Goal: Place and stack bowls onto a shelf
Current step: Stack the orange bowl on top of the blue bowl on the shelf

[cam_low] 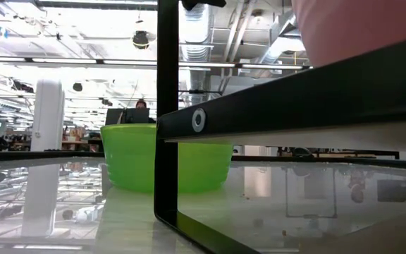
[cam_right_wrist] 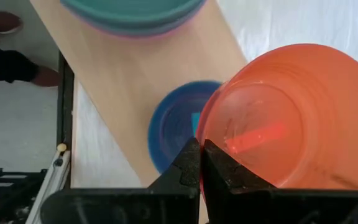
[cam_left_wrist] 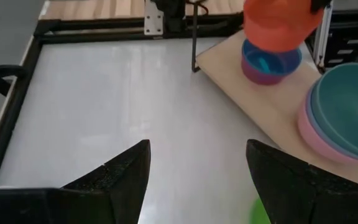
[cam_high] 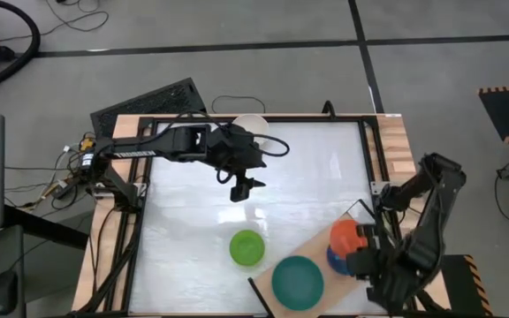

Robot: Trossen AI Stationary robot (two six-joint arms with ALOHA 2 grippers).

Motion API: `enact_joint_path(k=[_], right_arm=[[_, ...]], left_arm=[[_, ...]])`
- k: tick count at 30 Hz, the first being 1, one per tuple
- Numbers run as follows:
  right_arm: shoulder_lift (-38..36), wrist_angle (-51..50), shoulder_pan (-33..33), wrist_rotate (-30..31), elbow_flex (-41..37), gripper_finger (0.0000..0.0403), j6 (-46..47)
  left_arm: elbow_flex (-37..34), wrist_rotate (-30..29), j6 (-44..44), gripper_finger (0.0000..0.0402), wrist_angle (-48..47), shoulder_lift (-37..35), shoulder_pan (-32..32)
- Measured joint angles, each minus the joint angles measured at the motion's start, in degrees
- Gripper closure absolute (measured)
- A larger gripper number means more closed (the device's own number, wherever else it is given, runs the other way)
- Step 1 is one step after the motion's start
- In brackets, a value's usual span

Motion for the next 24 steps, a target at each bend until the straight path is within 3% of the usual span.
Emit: enact_joint_path(k=[5,11,24], right_arm=[[3.2,-1.1,2.0,1.7,-0.3,0.038,4.4],[0.2,4.6,2.8,2.0,-8.0,0.038,10.4],[-3.1,17.0,3.1,1.1,-16.7,0.038,8.6]], left_arm=[[0.0,-0.1,-0.5,0.0152,0.3,-2.7,0.0],[0.0,-2.2,-1.7,0.0152,0.5,-6.4,0.0],[0.0,-4.8,-2.6,0.0152,-0.2,-11.6,0.0]])
